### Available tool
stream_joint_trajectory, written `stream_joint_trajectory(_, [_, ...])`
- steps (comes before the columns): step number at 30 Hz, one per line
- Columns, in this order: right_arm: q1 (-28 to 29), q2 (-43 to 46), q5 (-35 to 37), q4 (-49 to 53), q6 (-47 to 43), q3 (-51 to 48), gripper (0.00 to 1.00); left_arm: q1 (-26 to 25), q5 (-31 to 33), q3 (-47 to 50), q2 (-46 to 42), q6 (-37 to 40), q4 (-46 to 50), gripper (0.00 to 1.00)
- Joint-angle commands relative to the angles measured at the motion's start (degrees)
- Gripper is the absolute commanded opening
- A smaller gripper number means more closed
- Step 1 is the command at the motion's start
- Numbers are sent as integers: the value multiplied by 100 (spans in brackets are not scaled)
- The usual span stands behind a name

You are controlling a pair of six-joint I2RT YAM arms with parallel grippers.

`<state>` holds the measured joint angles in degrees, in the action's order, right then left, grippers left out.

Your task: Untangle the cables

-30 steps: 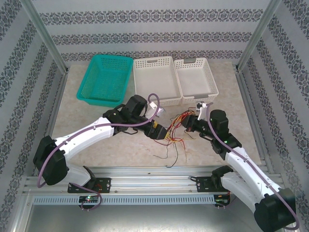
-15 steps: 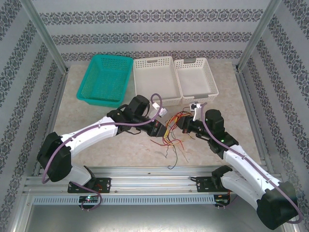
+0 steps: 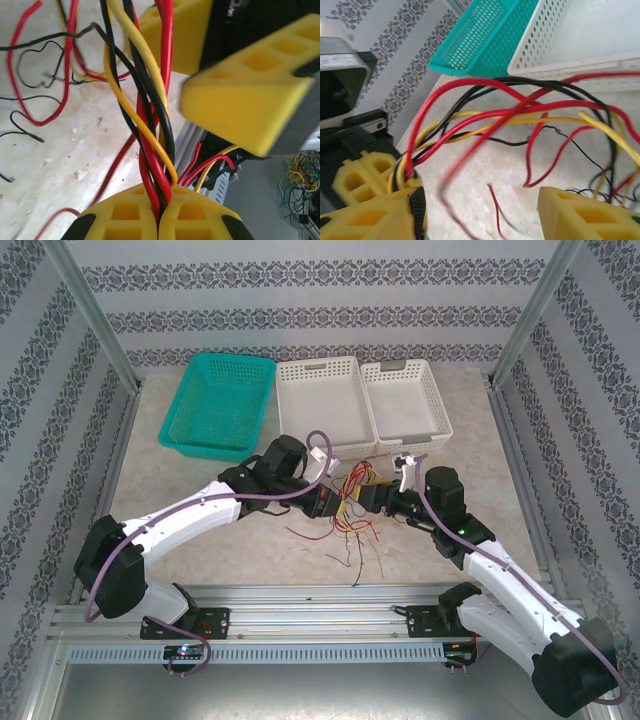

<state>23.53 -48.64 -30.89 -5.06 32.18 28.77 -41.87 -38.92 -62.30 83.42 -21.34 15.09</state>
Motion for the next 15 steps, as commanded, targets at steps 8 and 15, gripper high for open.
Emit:
stream_joint_trajectory(8, [194, -488, -220, -569, 223, 29, 47, 91, 44, 93, -191, -80, -129, 0])
stream_joint_trajectory(15, [358, -749, 298, -536, 72, 107, 28, 91, -34, 144, -240, -91, -202, 0])
